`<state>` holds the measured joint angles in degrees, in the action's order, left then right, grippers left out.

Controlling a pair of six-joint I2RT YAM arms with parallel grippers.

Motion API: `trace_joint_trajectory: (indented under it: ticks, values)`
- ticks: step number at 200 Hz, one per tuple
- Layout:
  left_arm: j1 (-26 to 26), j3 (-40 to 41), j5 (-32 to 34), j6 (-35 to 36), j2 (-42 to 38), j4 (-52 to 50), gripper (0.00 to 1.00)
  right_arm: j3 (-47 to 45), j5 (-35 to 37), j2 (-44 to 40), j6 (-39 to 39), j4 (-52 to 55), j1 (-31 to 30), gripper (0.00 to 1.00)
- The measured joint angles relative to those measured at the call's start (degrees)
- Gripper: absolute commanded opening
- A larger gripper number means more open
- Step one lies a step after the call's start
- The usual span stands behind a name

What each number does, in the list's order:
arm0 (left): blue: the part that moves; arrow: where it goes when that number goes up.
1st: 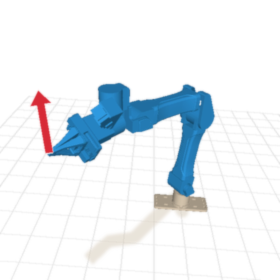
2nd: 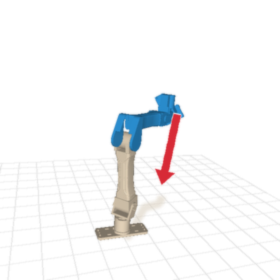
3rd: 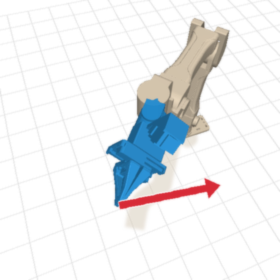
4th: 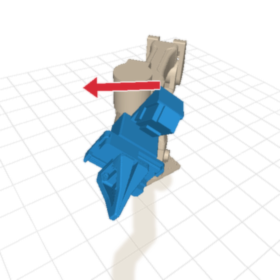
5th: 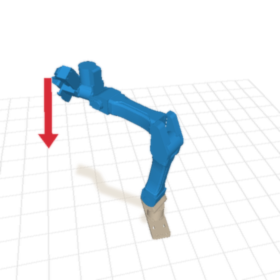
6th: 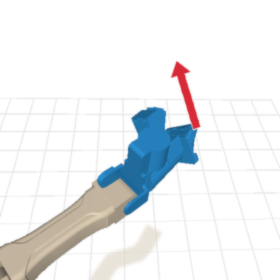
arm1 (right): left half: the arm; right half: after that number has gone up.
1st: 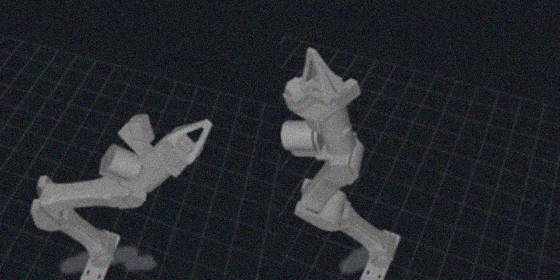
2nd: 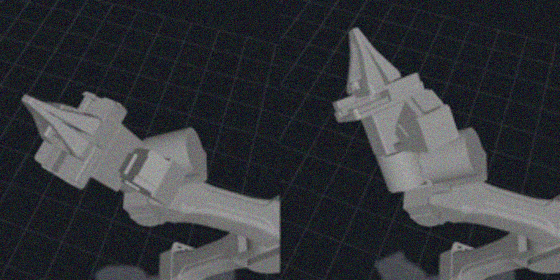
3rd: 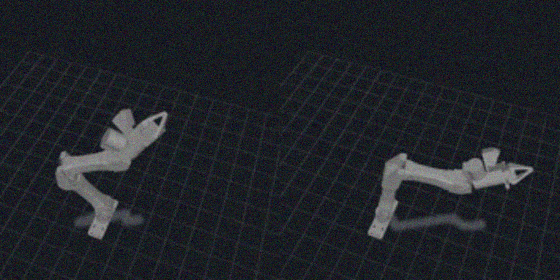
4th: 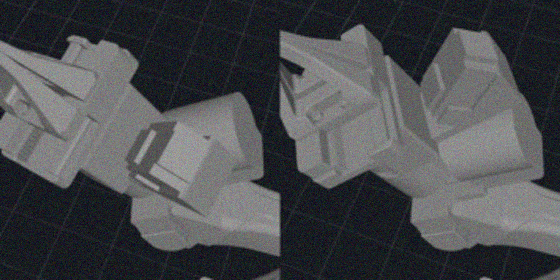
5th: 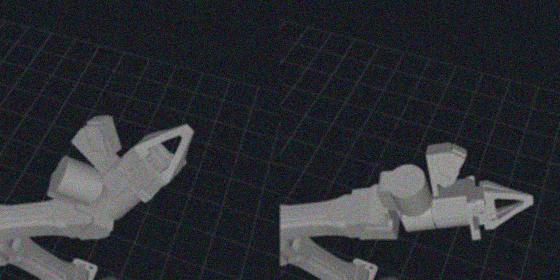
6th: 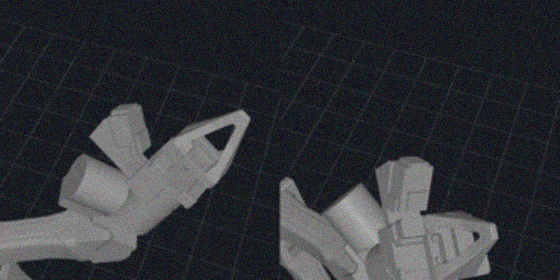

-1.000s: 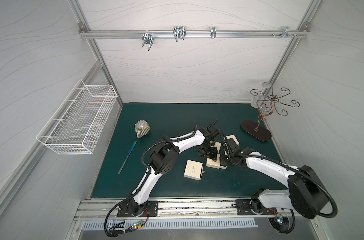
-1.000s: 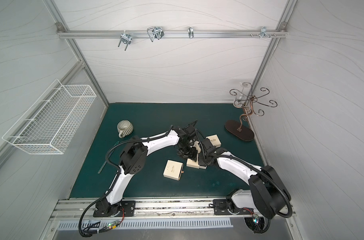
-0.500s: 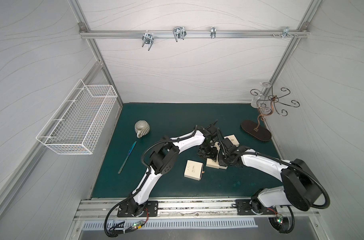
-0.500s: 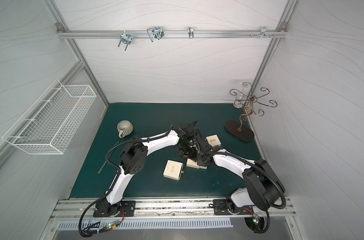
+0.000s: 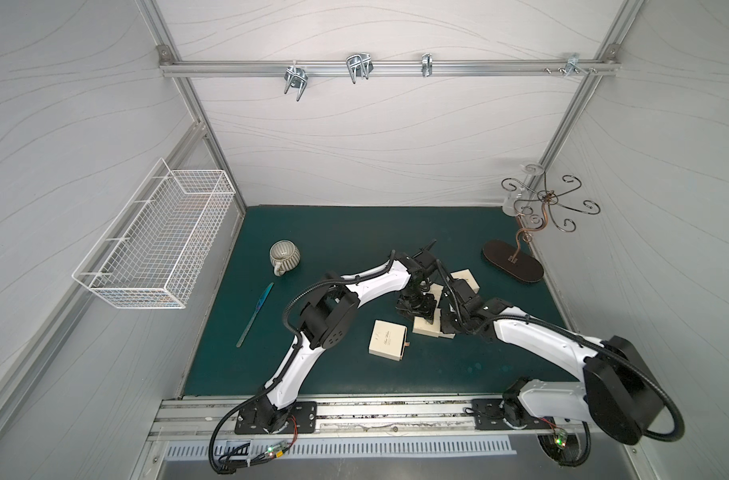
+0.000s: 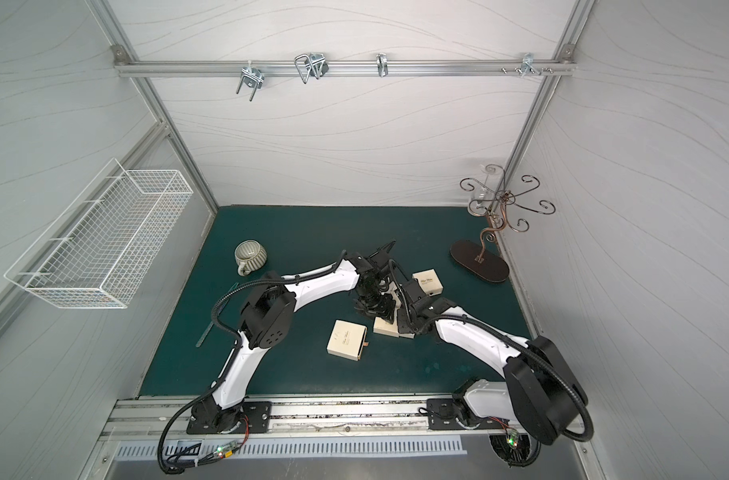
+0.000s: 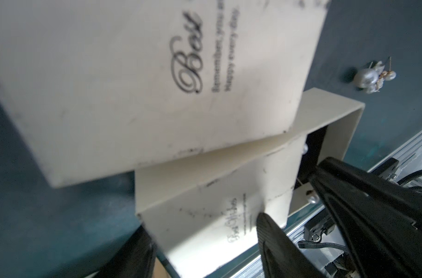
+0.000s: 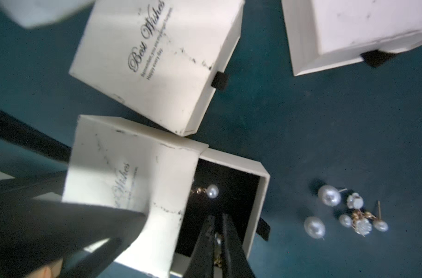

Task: Take out the earrings from the drawer-style jewelry box
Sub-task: Pick up the earring from the drawer, then place the earring at the center of the board.

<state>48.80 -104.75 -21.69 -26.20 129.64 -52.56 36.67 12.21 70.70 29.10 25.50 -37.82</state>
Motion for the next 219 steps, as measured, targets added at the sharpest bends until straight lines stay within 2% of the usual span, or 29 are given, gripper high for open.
trace_joint_trajectory:
  ticks: [50, 74, 129, 182, 219]
  values:
    - [0.0, 0.0, 0.0, 0.0, 0.0, 0.0, 0.66, -2.4, 4.5, -9.5, 1.0, 0.1, 0.2, 0.12]
    - [0.0, 0.0, 0.0, 0.0, 0.0, 0.0, 0.66, -3.6, 6.0, -12.3, 2.1, 0.1, 2.2, 0.14]
    - [0.0, 0.0, 0.0, 0.0, 0.0, 0.0, 0.66, -5.2, 1.8, -6.8, 4.1, 0.2, 12.1, 0.16]
    - [0.0, 0.0, 0.0, 0.0, 0.0, 0.0, 0.66, -5.6, -2.8, -6.9, 3.9, -1.0, 12.2, 0.25]
    - [0.0, 0.0, 0.0, 0.0, 0.0, 0.0, 0.66, -6.3, -5.4, -8.9, 3.4, -3.6, 9.7, 0.29]
